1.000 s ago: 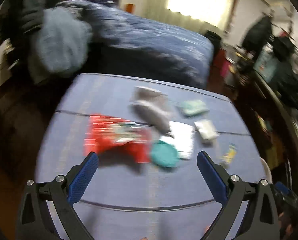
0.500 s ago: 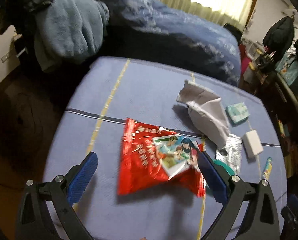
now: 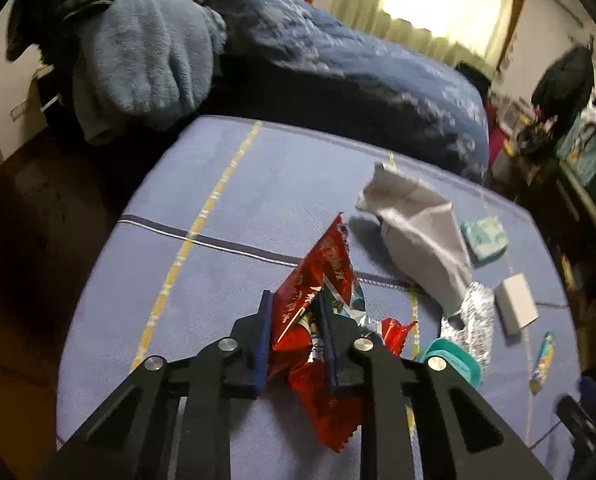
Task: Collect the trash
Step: 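Grasp the red snack bag with left gripper while right grasps the lighter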
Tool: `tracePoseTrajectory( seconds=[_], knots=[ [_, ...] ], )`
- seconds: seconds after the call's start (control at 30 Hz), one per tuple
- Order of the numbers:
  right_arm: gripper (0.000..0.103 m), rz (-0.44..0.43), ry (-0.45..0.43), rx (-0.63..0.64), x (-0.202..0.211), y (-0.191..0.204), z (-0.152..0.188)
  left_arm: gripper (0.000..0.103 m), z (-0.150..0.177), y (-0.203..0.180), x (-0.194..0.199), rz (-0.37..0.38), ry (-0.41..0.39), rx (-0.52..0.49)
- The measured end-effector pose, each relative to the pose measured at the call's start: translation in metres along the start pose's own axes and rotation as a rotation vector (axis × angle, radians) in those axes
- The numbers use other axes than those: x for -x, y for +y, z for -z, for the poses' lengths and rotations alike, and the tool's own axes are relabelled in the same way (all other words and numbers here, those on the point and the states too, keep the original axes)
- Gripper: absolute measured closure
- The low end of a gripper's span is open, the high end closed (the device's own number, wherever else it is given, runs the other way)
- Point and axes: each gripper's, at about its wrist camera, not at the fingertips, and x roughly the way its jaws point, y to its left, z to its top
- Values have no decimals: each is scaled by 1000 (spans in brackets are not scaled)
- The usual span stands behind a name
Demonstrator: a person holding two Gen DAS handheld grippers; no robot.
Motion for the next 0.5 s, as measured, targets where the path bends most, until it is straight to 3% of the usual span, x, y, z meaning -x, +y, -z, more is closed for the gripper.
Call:
tracePoseTrajectory(
  seconds=[0.1,0.2,0.27,0.4,0.5],
  knots=[
    [24,9,43,-56,-23,-2,-10,82,-2,14,24,3,-55,46],
    [37,25,79,-106,-39,-2,-15,82,-5,27,44,7,-94,67],
    [41,46,71,-115,-44,1,-18,82,-5,35,57,-1,-115,75],
    [70,81,52,-98,-46,6,-20,81,-3,40,69,10,-125,82],
    [79,70,52,-94,-45,3,-19,81,-1,38,76,37,-127,79]
  ],
)
